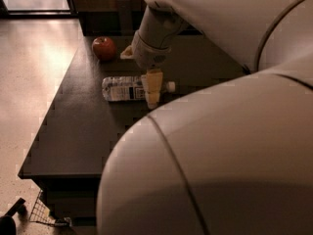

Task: Place blue plastic bottle upright

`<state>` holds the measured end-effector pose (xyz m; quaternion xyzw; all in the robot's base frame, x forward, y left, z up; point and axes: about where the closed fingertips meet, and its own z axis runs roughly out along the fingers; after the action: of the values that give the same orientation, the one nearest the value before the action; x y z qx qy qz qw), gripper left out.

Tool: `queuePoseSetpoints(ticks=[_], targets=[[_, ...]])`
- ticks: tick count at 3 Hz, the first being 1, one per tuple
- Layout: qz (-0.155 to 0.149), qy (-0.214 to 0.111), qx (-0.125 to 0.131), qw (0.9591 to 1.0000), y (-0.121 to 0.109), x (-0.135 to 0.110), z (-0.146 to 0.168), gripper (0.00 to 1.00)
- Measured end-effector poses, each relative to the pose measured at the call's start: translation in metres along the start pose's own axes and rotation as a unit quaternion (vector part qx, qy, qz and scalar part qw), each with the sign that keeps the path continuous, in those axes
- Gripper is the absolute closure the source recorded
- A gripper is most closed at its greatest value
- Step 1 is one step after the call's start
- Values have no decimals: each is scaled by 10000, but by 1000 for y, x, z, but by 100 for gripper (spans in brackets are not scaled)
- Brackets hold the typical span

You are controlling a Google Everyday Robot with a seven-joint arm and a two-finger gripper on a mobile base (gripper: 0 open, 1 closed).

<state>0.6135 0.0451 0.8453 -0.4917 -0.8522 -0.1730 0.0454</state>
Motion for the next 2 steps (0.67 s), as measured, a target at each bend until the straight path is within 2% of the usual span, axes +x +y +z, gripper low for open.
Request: queuePoseSetpoints(ticks=[1, 2], targets=[[440, 5, 77, 9990, -2, -7, 11, 0], [861, -71, 230, 9960, 0, -10, 17, 18]])
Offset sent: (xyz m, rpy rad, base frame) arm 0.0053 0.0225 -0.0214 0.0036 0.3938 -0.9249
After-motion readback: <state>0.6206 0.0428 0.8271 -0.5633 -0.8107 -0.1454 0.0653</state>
